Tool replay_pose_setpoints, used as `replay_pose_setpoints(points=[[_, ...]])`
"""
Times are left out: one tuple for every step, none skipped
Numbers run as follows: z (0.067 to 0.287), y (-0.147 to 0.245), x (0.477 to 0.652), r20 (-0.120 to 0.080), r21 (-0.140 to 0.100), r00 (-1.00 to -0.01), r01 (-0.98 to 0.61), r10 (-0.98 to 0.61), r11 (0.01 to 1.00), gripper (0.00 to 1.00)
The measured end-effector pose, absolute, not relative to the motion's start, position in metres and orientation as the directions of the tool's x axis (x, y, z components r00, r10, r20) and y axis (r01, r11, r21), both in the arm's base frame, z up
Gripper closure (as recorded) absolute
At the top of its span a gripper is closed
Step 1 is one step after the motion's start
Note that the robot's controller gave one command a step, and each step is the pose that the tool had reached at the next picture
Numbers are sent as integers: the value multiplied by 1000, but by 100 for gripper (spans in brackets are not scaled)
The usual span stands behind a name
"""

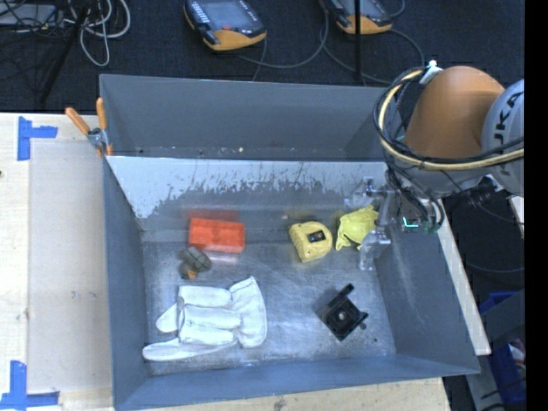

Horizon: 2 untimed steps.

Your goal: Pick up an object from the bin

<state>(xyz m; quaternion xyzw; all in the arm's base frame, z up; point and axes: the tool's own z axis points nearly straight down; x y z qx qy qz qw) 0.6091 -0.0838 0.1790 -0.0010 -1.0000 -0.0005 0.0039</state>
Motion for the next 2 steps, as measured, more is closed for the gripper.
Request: replay_pose_setpoints(points=[[183,-84,611,0,0,-1000,0,0,1000,0],[97,-78,626,-29,-9,-995,-93,-93,996,100]])
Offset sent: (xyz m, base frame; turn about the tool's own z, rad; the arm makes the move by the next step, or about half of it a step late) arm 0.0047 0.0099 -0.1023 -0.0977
